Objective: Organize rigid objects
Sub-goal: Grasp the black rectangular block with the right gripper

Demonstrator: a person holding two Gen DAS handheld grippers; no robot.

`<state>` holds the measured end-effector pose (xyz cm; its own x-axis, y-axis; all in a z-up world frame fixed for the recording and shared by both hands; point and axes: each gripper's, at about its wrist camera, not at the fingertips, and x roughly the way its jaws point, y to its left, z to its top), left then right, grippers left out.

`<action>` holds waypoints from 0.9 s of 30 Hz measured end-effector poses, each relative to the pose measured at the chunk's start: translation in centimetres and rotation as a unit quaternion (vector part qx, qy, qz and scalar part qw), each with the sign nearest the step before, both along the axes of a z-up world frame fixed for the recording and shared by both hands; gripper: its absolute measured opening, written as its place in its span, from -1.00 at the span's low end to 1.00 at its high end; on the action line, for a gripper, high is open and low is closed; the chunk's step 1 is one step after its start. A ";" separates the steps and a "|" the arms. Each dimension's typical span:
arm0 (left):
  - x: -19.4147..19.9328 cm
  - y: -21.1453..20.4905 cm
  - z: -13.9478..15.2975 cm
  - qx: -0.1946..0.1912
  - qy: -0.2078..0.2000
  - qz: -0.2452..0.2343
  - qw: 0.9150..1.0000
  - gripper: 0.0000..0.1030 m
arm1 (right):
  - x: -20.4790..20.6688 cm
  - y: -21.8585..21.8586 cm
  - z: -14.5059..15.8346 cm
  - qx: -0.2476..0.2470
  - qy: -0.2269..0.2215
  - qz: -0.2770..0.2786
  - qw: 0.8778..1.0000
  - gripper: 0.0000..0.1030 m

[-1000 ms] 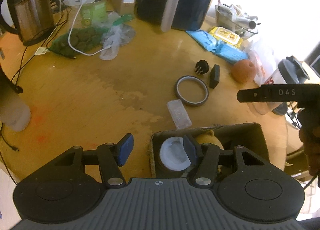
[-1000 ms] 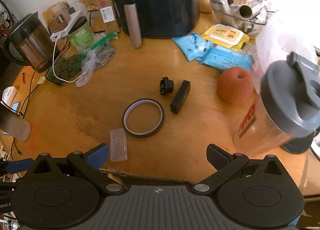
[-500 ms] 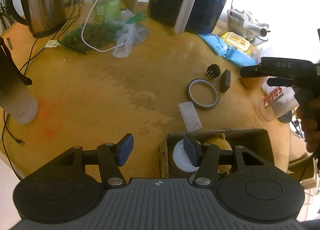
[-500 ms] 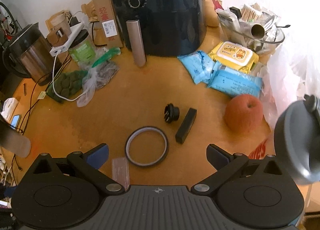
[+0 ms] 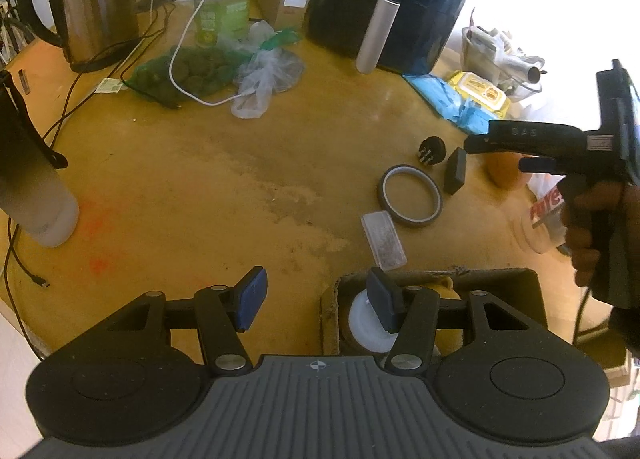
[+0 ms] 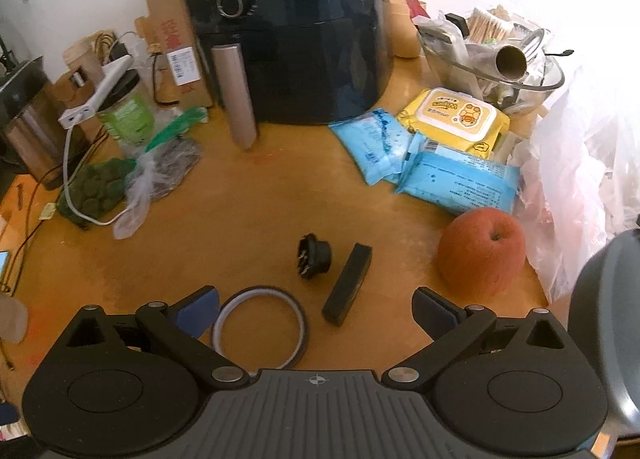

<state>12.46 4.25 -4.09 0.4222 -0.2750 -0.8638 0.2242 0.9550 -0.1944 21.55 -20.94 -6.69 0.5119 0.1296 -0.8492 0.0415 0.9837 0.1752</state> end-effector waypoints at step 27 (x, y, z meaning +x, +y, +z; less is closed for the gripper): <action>-0.6 3.7 -0.1 0.009 0.008 0.052 0.999 0.06 | 4.6 0.1 -8.2 -0.022 0.064 -0.031 0.997 -0.66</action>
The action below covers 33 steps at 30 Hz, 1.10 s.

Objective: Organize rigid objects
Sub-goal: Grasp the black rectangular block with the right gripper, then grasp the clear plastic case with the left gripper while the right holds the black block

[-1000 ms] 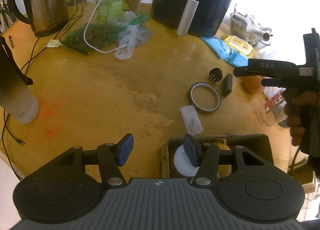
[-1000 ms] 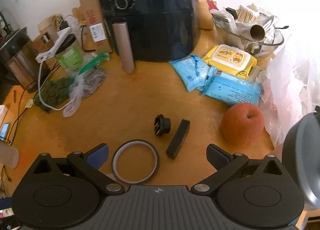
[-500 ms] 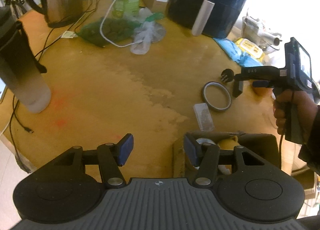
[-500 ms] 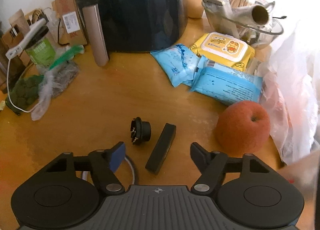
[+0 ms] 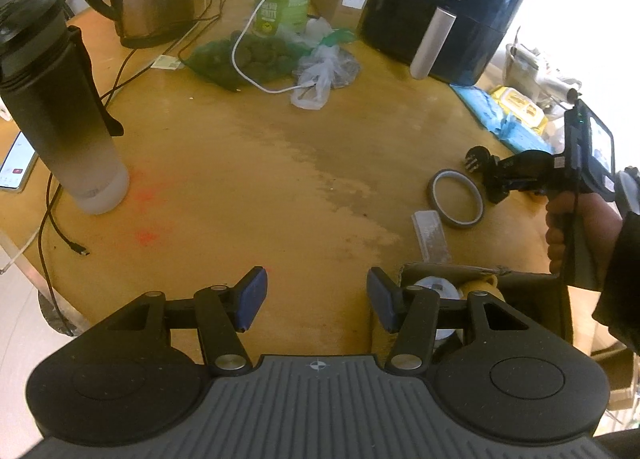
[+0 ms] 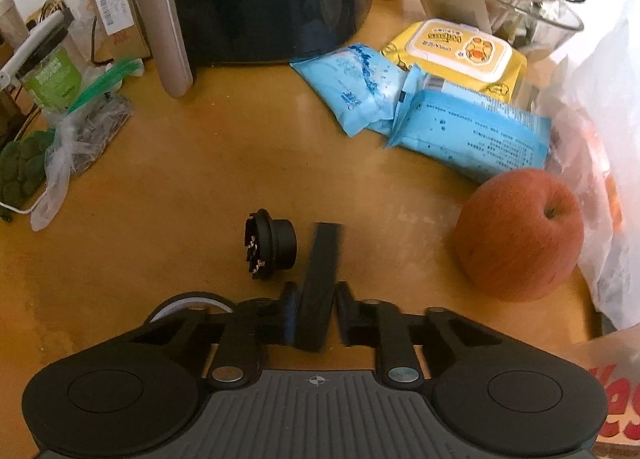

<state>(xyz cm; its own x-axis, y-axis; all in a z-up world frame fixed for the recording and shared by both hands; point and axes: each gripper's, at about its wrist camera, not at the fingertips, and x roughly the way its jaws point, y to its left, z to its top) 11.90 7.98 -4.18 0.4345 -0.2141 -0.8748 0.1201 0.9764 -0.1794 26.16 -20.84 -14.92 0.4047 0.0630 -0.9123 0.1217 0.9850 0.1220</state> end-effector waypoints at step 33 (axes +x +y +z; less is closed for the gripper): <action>0.3 -5.4 0.1 0.008 -0.013 -0.096 0.995 0.06 | -10.4 -1.9 10.3 0.095 -0.088 0.028 0.991 -0.66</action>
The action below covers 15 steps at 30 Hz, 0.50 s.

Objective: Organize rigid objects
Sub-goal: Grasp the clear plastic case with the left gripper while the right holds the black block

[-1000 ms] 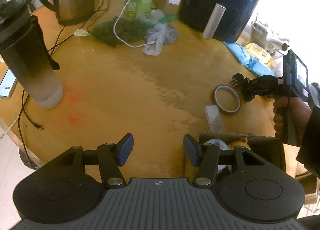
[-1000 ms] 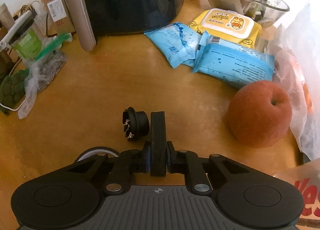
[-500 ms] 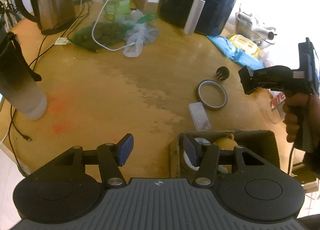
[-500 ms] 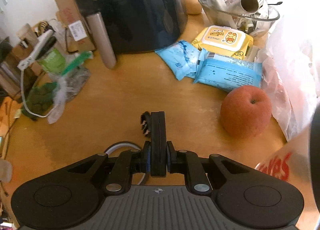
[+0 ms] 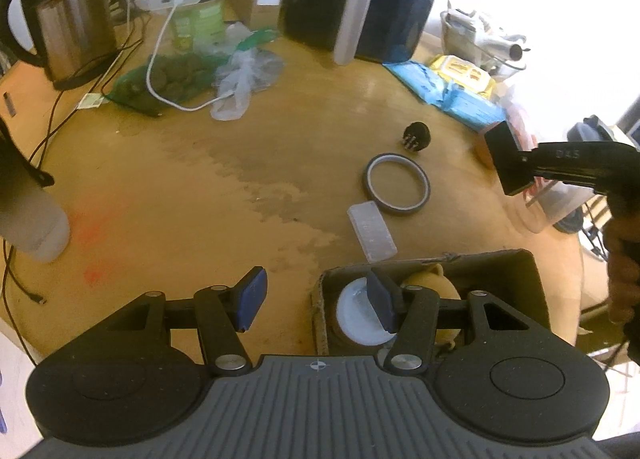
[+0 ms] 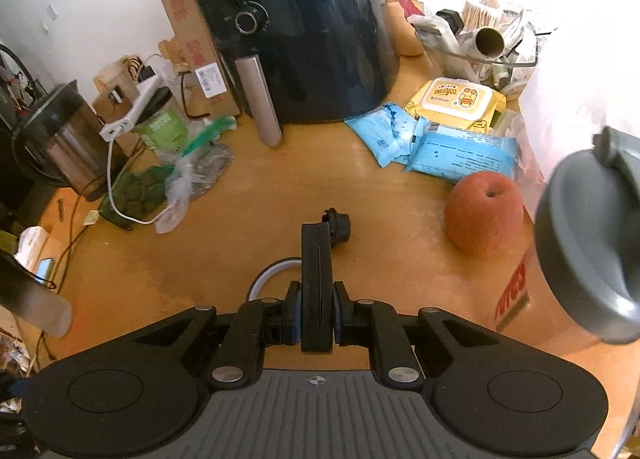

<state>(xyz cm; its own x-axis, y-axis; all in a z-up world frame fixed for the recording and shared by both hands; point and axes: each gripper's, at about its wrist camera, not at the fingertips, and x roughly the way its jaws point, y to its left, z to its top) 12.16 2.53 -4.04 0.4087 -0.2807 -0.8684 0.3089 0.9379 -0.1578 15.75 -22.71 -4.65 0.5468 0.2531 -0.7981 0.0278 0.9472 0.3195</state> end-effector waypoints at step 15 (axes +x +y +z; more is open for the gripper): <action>1.4 -4.0 -0.7 0.014 0.002 -0.048 0.999 0.06 | -5.9 -1.5 2.6 0.028 -0.010 -0.006 1.000 -0.66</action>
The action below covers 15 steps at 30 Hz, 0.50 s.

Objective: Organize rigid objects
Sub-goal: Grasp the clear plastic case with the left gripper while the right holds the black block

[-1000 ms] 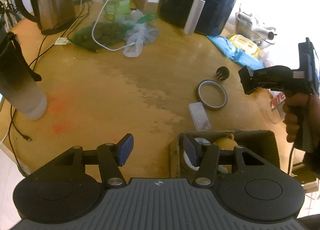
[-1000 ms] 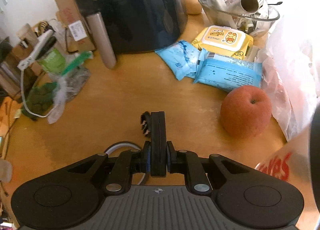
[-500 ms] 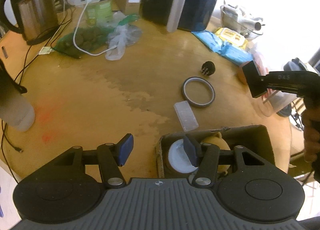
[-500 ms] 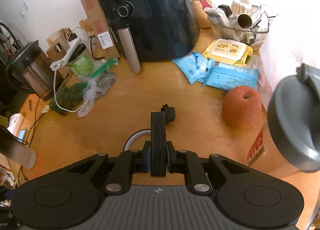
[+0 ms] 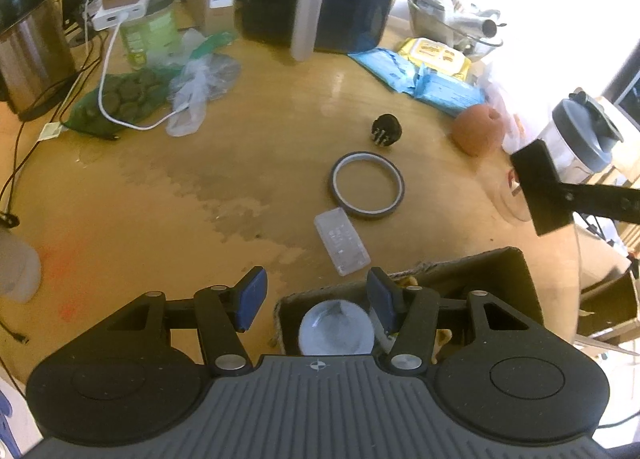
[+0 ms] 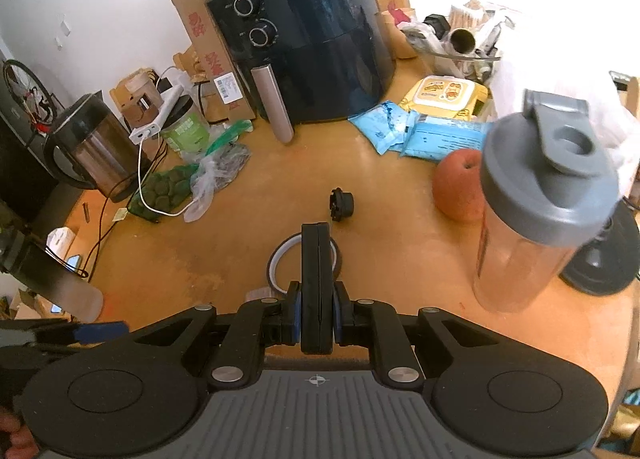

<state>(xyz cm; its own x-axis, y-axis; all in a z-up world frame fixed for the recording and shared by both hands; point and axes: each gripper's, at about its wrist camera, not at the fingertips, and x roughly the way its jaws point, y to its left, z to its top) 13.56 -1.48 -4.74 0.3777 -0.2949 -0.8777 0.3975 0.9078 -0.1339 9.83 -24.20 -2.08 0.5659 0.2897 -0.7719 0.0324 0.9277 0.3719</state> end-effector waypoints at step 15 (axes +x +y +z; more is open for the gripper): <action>3.3 -3.5 -3.0 0.015 0.042 -0.005 0.999 0.39 | -3.7 -2.6 0.5 0.015 0.001 -0.034 0.999 -0.66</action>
